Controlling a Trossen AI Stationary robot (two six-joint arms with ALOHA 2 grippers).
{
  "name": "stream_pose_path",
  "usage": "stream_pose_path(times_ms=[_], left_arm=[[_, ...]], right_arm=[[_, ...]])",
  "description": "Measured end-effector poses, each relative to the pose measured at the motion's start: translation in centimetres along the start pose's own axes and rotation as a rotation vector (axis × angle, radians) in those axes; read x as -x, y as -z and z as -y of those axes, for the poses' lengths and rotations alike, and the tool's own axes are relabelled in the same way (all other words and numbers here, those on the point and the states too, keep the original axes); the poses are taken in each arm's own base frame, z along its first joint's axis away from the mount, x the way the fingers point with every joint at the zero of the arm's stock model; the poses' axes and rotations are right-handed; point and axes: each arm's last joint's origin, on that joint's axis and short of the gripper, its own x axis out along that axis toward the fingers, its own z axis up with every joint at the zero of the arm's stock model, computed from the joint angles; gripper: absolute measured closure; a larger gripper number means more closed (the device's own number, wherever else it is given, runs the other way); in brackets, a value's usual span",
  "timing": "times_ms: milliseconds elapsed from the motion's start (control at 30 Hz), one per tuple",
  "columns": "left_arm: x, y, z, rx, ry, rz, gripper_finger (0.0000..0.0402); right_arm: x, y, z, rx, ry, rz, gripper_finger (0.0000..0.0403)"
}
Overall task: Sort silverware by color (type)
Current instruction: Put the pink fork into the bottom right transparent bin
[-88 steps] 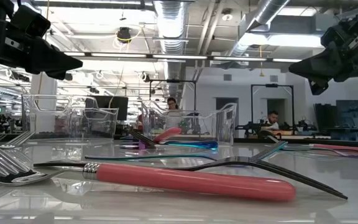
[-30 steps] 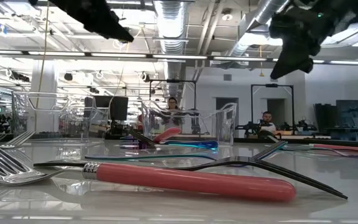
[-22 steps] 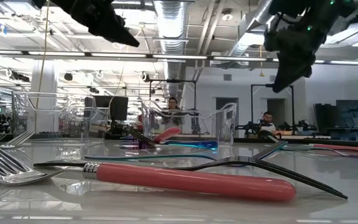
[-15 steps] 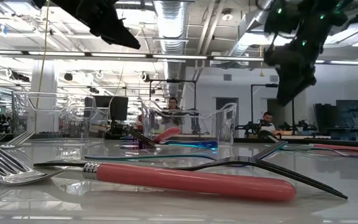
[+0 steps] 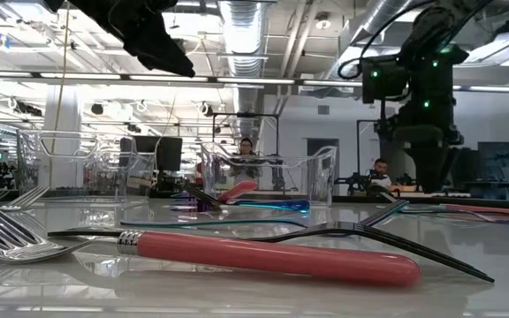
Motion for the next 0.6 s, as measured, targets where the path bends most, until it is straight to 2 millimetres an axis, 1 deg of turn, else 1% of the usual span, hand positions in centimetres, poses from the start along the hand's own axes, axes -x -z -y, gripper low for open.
stream_pose_path(times_ms=[200,367,467,533,600], left_arm=[[0.0,0.0,0.0,0.0,0.0,-0.002,0.0188],[0.0,0.0,0.0,0.002,0.0,-0.002,0.0189],[0.0,0.0,0.0,0.003,0.002,-0.002,0.0189],[0.0,0.0,0.0,0.003,0.006,-0.003,0.0189],[0.0,0.0,0.0,0.003,0.007,-0.001,0.0189]], right_arm=[[-1.5,0.0,-1.2,0.042,0.061,-0.034,0.0176],[-3.1,0.6,-1.3,0.049,0.101,-0.068,0.018],[-3.5,1.0,-1.1,0.032,0.106,-0.072,0.0183],[-3.5,1.4,-0.9,0.009,0.099,-0.064,0.0196],[-3.3,1.6,-0.8,-0.008,0.082,-0.058,0.0222]])
